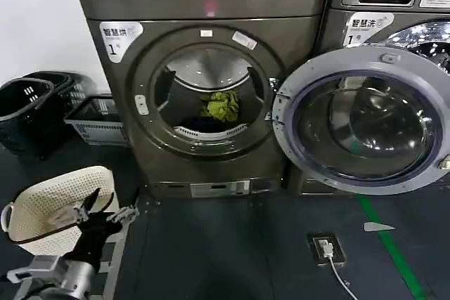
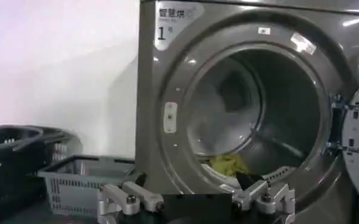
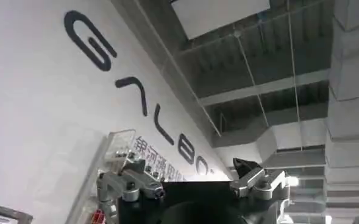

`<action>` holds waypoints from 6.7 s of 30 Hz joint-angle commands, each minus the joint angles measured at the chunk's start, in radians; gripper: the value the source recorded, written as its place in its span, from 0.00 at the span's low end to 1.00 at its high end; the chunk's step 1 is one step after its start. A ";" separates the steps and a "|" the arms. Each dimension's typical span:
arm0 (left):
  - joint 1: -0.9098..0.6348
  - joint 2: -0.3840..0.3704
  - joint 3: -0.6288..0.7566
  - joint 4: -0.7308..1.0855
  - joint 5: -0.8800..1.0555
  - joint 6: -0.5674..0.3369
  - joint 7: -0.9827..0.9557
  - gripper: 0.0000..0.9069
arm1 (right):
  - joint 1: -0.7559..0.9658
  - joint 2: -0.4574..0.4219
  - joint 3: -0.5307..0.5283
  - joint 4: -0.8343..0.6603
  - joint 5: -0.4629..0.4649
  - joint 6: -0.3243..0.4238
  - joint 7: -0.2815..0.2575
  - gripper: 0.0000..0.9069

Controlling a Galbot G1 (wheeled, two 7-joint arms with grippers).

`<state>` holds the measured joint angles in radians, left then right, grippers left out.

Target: Grasp the clothes from the dryer.

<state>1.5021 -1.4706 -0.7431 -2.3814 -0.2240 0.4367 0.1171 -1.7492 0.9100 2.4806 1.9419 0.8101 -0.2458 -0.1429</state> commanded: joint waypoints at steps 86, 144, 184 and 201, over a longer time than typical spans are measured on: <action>-0.041 0.003 0.022 0.041 0.020 -0.049 0.010 1.00 | -0.011 0.028 -0.002 0.031 0.058 0.080 -0.040 1.00; -1.256 0.074 0.401 1.495 0.002 -0.286 -0.046 1.00 | -0.060 0.035 0.083 0.039 0.068 0.105 -0.005 1.00; -1.696 0.136 1.064 2.123 0.792 -0.423 0.875 1.00 | -0.010 0.013 0.014 0.014 0.035 0.117 -0.021 1.00; -1.651 0.099 1.057 2.188 0.953 -0.390 0.738 1.00 | 0.012 0.007 -0.028 0.015 0.021 0.125 -0.027 1.00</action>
<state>-0.1574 -1.3665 0.3135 -0.2120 0.6922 0.0323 0.8892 -1.7430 0.9171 2.4682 1.9553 0.8382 -0.1219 -0.1689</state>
